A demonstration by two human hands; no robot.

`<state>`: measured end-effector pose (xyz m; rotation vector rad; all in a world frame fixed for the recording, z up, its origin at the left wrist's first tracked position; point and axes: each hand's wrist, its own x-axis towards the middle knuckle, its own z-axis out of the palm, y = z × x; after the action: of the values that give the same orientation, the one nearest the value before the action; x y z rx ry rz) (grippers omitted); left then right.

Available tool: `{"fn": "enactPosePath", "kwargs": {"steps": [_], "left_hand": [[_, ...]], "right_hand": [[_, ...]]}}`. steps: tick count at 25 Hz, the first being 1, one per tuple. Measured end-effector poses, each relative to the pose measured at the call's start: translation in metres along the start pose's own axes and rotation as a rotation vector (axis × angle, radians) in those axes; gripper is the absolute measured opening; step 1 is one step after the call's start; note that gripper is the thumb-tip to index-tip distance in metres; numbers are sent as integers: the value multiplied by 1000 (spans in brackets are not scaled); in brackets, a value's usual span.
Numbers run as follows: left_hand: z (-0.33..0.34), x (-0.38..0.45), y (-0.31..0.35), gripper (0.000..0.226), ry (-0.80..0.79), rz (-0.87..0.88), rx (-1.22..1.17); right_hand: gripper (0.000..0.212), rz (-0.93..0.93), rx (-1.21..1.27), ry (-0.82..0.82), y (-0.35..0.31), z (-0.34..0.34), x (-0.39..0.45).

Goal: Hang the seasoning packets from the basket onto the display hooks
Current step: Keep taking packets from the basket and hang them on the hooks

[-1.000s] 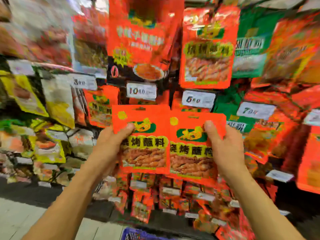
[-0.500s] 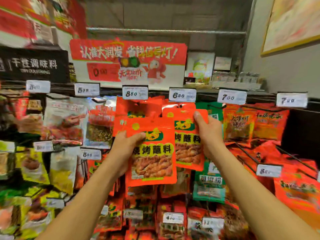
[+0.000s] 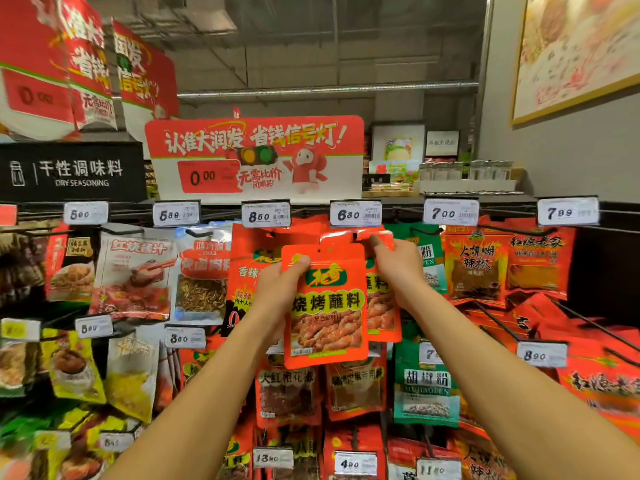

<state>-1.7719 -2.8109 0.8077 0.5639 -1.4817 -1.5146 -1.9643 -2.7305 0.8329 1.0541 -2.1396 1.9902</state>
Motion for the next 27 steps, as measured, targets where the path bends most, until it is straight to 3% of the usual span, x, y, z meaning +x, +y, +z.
{"fn": "enactPosePath", "kwargs": {"steps": [5,10,20,27], "left_hand": [[38,12,8,30,12,44,53],[70,25,15,22,116,-2,52],[70,28,21,22,170,-76,101],[59,-2,-19,61,206,148,573]], "right_hand": [[44,60,132,-47,5,-16,-1],[44,22,-50,-66,-4,-18,-1],[35,61,-35,-70,-4,-16,-12],[53,-84,-132,-145,10,-26,-34]]}}
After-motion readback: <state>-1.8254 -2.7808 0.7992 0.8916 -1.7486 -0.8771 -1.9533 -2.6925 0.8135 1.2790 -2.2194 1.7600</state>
